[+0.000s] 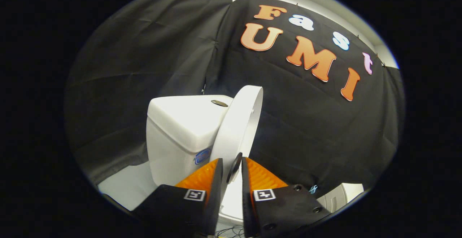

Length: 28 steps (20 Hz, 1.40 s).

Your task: Open the toilet lid.

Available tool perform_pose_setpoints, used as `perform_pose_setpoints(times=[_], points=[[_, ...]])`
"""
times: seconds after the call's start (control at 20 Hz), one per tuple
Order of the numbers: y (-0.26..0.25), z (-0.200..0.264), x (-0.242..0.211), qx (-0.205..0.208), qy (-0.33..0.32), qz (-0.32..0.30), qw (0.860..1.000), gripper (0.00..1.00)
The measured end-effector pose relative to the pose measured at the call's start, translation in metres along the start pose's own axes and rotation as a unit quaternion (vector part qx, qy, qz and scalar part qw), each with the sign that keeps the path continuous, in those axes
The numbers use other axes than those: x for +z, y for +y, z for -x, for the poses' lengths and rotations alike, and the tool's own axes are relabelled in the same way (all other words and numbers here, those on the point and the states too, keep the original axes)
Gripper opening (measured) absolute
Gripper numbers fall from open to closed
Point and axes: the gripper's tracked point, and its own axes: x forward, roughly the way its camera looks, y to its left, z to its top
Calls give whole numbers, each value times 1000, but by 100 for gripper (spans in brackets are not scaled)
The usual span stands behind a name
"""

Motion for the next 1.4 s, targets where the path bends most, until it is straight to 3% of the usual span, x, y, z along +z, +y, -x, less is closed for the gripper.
perform_pose_setpoints(times=[0.25,0.35,0.65,0.85,1.05,1.4], points=[[-12,4,2,18,9,-41,999,89],[-16,9,6,39,10,-81,996,97],[-73,38,31,81,-15,-169,982,97],[-143,66,43,62,-58,-206,975,97],[-219,97,41,26,-89,-207,974,97],[-348,151,-24,-68,-91,-194,974,97]])
